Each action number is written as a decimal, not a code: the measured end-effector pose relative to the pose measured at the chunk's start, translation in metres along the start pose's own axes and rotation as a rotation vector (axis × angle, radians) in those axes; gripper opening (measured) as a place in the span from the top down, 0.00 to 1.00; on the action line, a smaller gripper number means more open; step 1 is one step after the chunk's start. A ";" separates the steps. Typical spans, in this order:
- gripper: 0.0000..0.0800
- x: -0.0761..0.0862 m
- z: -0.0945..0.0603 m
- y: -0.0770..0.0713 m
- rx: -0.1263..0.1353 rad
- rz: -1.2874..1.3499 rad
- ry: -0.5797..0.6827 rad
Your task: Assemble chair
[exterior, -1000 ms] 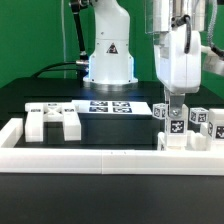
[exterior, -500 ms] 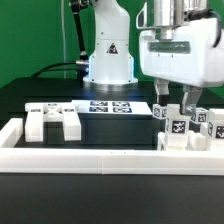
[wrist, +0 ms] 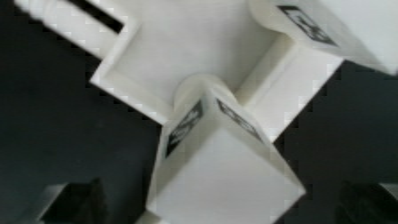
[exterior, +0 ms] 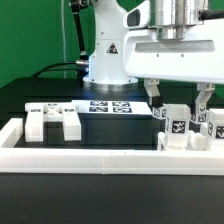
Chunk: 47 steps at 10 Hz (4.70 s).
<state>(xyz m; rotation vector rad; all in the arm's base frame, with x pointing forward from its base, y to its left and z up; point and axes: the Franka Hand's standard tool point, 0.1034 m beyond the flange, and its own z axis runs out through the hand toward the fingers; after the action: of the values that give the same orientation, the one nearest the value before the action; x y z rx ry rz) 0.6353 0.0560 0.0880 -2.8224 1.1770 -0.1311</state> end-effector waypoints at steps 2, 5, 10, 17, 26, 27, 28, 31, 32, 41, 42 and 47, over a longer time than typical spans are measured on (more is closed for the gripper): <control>0.19 -0.004 0.002 -0.002 -0.008 -0.155 0.001; 0.19 0.002 0.002 0.003 -0.011 -0.379 0.002; 0.48 0.002 0.003 0.004 -0.026 -0.563 0.005; 0.64 0.002 0.003 0.004 -0.021 -0.238 0.007; 0.64 -0.003 0.005 0.001 -0.008 0.758 -0.008; 0.64 -0.003 0.005 0.002 -0.008 0.809 -0.010; 0.64 -0.003 0.005 0.002 -0.009 0.892 -0.010; 0.64 -0.002 0.005 0.002 -0.008 0.872 -0.009; 0.52 -0.003 0.005 0.001 -0.008 0.840 -0.009; 0.19 -0.010 0.006 -0.004 -0.009 0.145 0.000; 0.19 -0.010 0.006 -0.005 -0.008 0.018 0.001; 0.19 -0.010 0.006 -0.004 -0.014 -0.335 0.002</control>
Offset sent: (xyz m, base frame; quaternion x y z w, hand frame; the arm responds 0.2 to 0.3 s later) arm 0.0007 -0.0025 -0.0014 0.0152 -0.0078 -0.2111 0.9773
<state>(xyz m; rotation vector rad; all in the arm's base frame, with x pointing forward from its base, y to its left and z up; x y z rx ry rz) 0.6325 0.0662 0.0817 -3.0066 0.6971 -0.1466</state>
